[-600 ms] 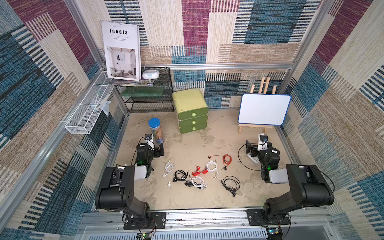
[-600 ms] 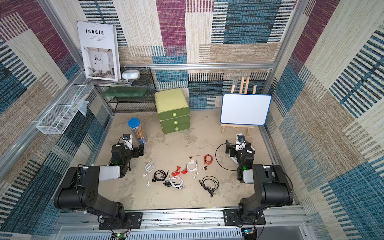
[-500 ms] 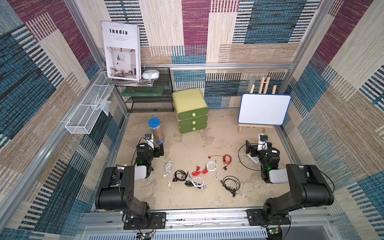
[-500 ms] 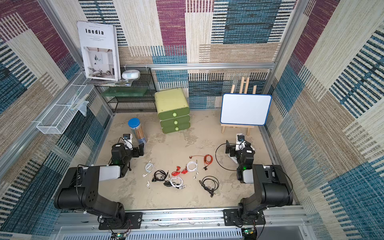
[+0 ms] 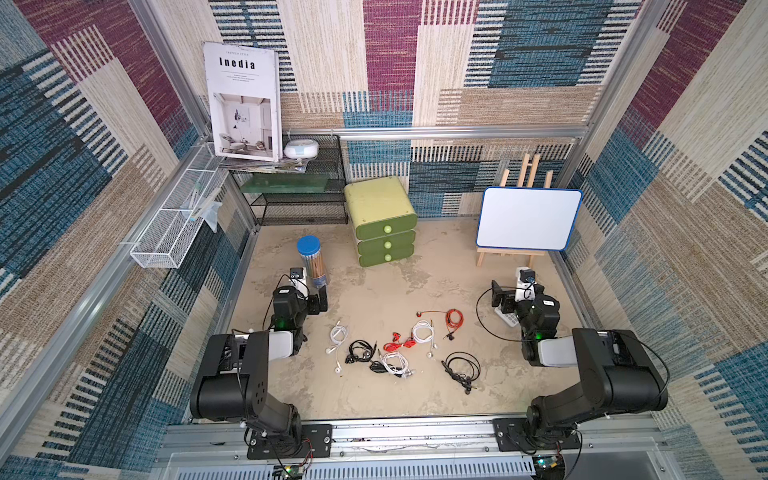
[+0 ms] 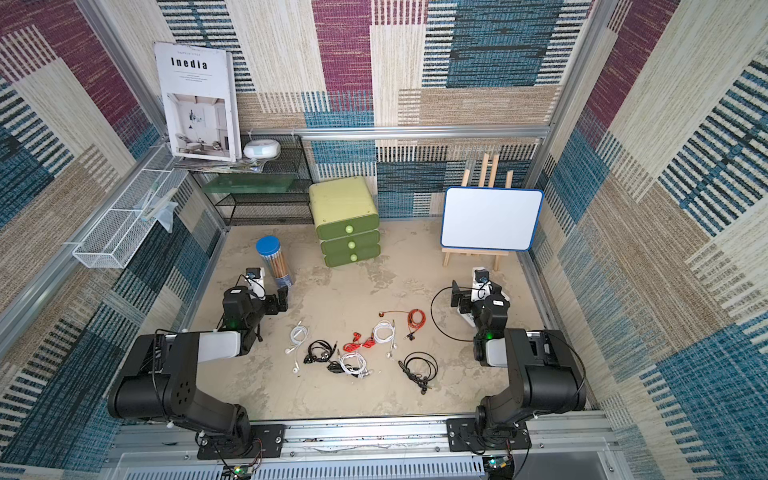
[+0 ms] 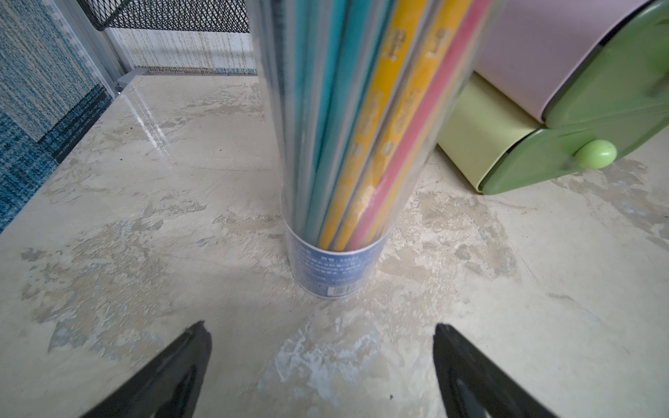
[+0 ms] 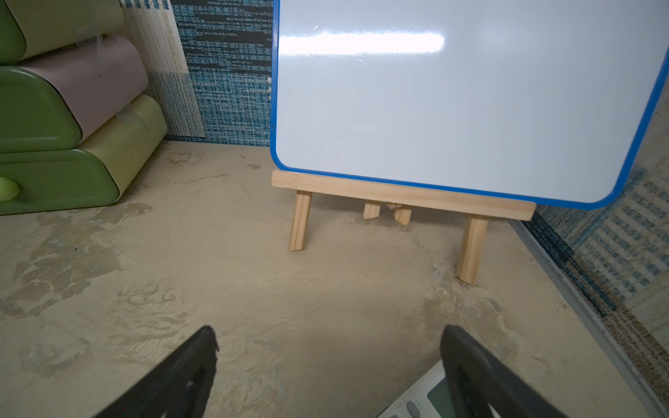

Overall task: Place the wired earphones into the drawer by color
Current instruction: Open the drawer in the storage box.

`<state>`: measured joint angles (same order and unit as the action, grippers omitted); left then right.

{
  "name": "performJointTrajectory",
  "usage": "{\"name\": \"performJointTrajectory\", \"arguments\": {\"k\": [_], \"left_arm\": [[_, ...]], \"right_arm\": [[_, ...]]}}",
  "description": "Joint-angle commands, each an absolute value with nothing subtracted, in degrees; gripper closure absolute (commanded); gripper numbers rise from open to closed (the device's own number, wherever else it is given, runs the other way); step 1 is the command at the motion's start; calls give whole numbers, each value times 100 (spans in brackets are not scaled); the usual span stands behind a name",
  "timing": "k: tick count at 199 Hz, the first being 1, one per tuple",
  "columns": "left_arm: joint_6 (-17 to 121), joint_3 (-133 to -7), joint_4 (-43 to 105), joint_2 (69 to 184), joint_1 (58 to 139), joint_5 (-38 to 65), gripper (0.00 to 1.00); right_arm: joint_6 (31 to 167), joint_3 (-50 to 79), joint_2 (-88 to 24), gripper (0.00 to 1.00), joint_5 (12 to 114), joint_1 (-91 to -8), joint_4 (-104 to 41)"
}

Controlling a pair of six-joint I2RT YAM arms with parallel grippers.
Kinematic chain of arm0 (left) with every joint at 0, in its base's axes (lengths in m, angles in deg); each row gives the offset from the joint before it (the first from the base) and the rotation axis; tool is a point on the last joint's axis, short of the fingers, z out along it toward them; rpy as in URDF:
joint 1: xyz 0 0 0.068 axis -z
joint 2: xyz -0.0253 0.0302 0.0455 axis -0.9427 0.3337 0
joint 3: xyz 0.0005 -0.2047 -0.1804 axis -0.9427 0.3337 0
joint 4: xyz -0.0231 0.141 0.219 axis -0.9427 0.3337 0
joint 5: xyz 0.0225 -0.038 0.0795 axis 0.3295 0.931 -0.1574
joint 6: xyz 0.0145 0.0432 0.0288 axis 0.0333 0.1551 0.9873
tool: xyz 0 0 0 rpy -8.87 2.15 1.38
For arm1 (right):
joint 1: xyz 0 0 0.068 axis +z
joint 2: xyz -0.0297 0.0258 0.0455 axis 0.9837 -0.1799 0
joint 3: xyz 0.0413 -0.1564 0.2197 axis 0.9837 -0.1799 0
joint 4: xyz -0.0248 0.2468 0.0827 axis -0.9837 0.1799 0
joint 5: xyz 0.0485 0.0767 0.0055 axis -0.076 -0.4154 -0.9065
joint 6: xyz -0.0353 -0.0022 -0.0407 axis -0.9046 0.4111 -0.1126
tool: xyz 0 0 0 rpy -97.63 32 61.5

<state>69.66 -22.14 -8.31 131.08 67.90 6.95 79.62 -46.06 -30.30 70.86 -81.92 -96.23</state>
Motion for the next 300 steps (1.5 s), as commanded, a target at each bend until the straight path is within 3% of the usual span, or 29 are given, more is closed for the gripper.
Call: {"name": "performJointTrajectory", "arguments": {"k": [1,212,246,269,300], "left_arm": [[7002,-2210,-868,13074,6787,670,1],[7002,-2202,-872,13072,6788,670,1],[7010,-2548,-41,12804,6796,709,1],[6955,-3213,1485,12349,6788,785,1],[6642,-3237,1997,11425,6788,969,1]], "right_arm": [[7975,-4600,-3009,1,7076,-8190,-9637],[8061,-4578,-2996,1,7241,-8201,-9617],[8461,-3828,-2660,1,7822,-8225,-8031],[8608,-3277,-2384,1,7511,-8225,-6955],[9151,-2772,-1963,1,6525,-8219,-6043]]}}
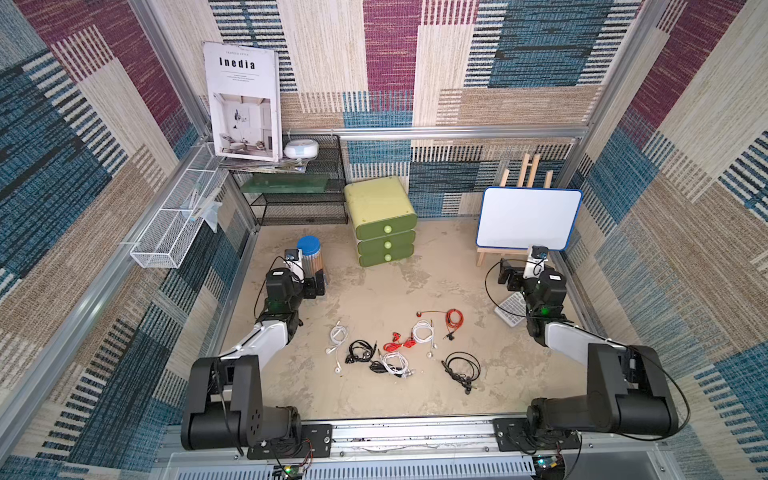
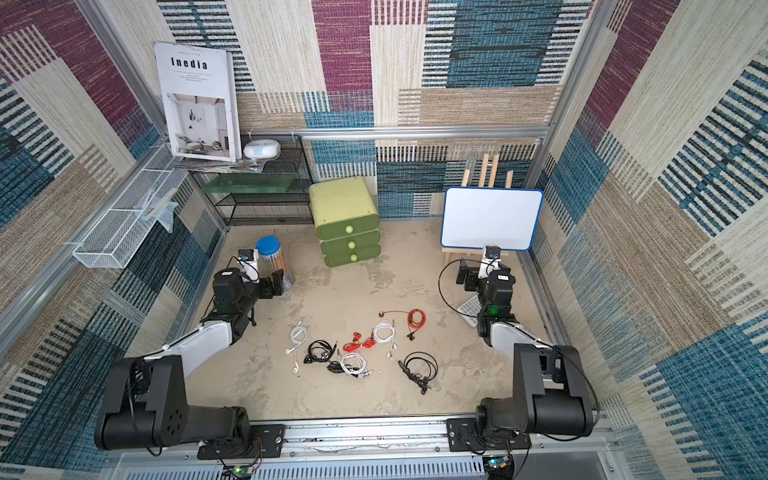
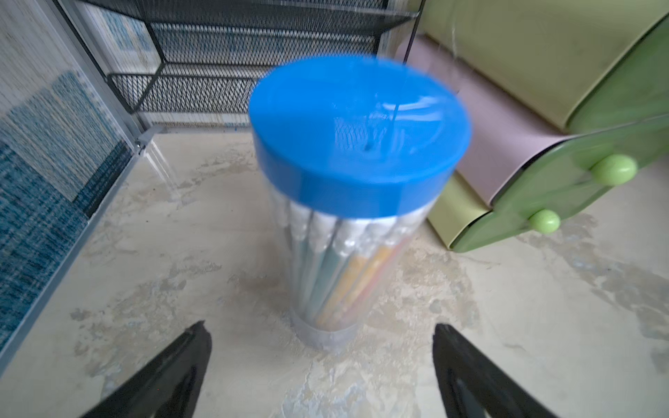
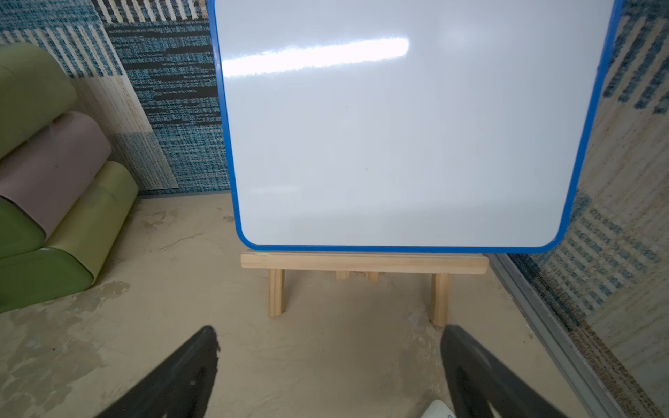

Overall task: Place the wired earphones into the drawer by color
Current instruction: Open the drawer in the storage box.

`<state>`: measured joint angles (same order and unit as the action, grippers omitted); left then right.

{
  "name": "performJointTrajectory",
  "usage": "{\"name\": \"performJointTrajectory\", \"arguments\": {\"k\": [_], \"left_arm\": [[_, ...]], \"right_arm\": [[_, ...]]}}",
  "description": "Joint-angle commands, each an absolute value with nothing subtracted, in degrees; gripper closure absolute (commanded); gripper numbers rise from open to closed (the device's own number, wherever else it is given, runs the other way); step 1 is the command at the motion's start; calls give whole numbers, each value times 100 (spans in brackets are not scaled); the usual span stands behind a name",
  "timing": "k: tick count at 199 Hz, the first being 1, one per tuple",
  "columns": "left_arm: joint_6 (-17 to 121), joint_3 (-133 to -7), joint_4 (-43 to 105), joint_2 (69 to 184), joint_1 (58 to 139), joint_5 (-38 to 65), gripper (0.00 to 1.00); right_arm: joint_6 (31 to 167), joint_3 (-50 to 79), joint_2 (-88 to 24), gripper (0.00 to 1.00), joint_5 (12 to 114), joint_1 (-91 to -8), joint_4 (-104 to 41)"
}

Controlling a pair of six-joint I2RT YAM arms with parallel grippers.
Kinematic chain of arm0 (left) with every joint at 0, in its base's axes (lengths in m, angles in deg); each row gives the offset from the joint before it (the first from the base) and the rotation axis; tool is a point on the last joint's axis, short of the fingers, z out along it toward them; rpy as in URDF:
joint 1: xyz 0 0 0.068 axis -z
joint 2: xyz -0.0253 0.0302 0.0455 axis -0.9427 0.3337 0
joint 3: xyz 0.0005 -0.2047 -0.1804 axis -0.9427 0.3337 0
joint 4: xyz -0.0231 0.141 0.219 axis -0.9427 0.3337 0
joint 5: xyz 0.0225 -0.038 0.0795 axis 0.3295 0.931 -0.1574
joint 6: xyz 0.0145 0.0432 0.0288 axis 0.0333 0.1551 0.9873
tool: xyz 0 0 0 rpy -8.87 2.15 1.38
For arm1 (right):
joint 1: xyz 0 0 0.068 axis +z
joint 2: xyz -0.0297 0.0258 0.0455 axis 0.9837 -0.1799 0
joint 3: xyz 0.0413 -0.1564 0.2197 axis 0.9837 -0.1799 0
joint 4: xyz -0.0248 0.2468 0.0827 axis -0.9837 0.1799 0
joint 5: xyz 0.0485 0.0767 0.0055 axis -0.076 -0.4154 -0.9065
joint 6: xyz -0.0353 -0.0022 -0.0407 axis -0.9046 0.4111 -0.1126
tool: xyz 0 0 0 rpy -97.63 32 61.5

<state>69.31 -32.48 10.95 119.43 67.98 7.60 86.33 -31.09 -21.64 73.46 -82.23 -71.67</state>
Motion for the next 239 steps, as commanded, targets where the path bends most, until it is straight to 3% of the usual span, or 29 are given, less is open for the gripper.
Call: {"name": "performJointTrajectory", "arguments": {"k": [1,26,51,72,107,115,120,133,182,239], "left_arm": [[6620,-3229,2015,11396,6788,969,1],[5966,-3135,2391,10521,6787,1087,1],[5142,-3143,2950,9831,6788,847,1],[3995,-3067,3456,9513,6787,59,1],[4177,-3080,3526,9453,6796,1152,0],[4146,-3106,3579,9505,6814,1278,10],[4154,-3120,3587,9544,6828,1394,11],[4208,-3143,3588,9665,6894,1626,3],[4278,-3016,3424,9899,7811,1519,3],[4335,-2038,2541,9281,8132,1466,2]], "right_arm": [[9161,-2748,-1963,1,6475,-8219,-5994],[9216,-2287,-1889,1,5066,-8186,-5438],[9523,-1959,-1841,1,4677,-7921,-5133],[9645,-1643,-1853,1,4807,-7503,-4868],[9643,-954,-2179,1,5177,-6655,-4392],[9658,-776,-2306,0,5331,-6467,-4295],[9664,-665,-2387,1,5423,-6362,-4262],[9680,-402,-2618,2,5571,-6109,-4190],[9851,718,-3592,11,5951,-5524,-3832],[10123,1927,-4703,17,6324,-5057,-3507]]}}
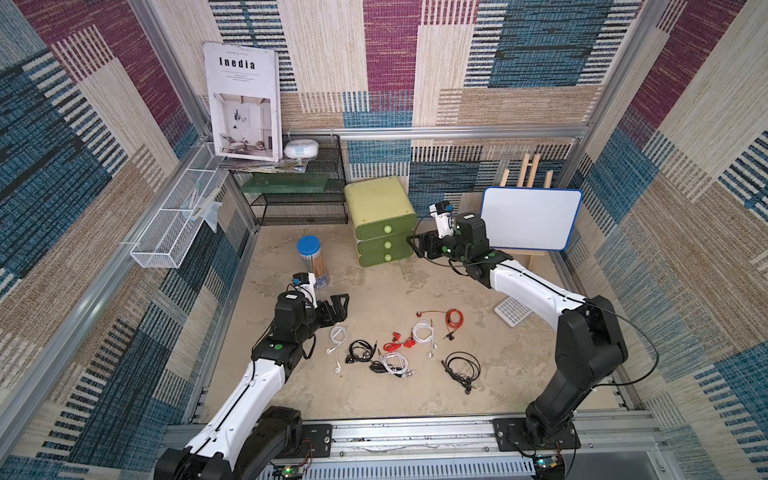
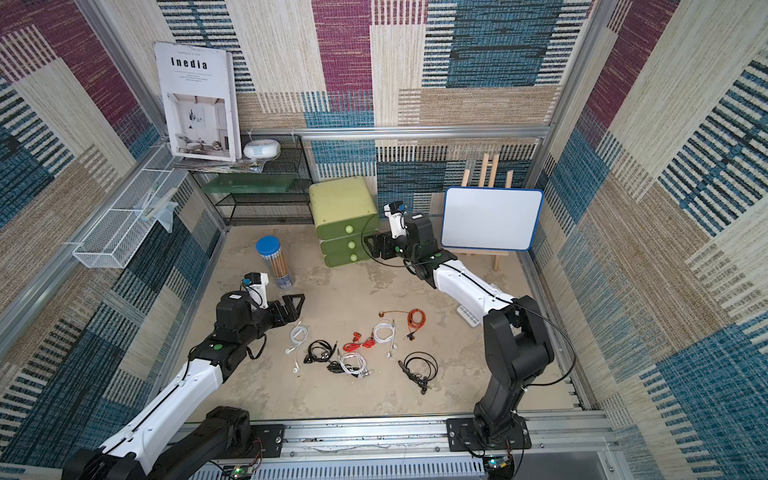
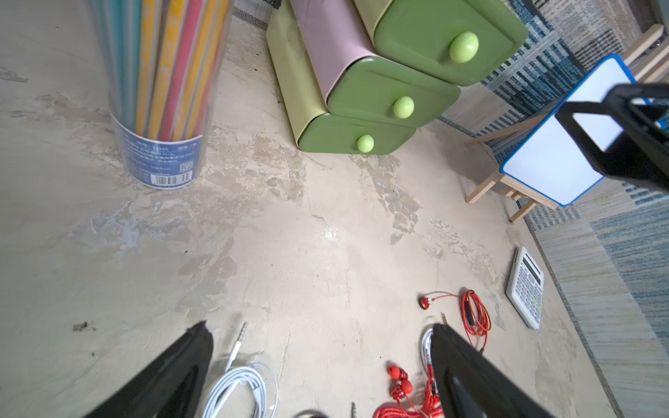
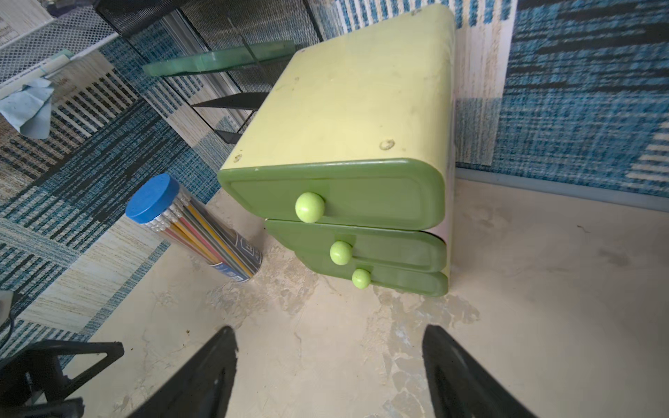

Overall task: Place the wired earphones into the drawer by color
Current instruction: Open the drawer in the storage box.

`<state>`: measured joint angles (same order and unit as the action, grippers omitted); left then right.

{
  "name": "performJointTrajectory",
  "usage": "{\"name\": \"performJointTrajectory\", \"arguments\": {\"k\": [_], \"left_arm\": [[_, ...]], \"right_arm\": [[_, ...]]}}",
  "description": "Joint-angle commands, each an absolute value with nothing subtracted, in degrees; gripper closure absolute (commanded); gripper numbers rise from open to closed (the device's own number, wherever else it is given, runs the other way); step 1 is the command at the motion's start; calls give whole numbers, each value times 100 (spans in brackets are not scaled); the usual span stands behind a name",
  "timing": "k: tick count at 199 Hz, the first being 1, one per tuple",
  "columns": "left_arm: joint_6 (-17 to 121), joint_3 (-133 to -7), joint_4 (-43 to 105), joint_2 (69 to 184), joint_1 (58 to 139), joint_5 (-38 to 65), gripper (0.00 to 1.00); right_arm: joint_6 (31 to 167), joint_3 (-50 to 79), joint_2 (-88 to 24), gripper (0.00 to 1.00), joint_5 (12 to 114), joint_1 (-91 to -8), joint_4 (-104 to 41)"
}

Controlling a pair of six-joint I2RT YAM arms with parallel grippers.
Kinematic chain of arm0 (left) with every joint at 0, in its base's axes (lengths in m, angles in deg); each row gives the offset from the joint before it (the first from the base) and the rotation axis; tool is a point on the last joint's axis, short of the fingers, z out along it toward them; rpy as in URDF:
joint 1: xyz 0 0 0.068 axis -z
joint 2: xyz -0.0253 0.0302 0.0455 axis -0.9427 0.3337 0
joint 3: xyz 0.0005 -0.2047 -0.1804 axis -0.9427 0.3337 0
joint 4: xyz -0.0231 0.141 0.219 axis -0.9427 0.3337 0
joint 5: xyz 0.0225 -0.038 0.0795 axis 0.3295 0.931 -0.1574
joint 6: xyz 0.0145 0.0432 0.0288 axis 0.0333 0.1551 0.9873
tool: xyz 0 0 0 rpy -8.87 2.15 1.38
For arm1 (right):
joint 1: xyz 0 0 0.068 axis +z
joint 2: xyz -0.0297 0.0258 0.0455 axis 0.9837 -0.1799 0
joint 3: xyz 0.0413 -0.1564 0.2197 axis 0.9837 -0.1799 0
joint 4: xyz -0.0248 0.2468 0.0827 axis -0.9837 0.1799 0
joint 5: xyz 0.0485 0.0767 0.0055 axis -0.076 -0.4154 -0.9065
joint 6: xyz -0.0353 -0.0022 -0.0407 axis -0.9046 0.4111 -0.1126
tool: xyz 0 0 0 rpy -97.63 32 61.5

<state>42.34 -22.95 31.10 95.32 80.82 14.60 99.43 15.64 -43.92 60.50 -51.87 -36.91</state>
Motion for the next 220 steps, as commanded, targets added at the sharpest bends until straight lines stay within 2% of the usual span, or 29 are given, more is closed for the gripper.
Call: {"name": "performJointTrajectory", "arguments": {"k": [1,37,82,220], "left_arm": [[4342,-2037,2550,9265,8136,1464,2],[4657,-1822,2465,8836,8277,1403,1],[4700,-1807,2476,8851,8304,1347,1],[4761,-1816,2526,8862,8309,1198,1]], "right_arm": [[10130,1944,-4721,17,6335,-5052,-3509],[10330,2499,-5261,21,6552,-4918,-3393],[10428,2996,-5713,28,6564,-4837,-3292],[10623,3924,-6361,50,6883,-4623,-3028]]}}
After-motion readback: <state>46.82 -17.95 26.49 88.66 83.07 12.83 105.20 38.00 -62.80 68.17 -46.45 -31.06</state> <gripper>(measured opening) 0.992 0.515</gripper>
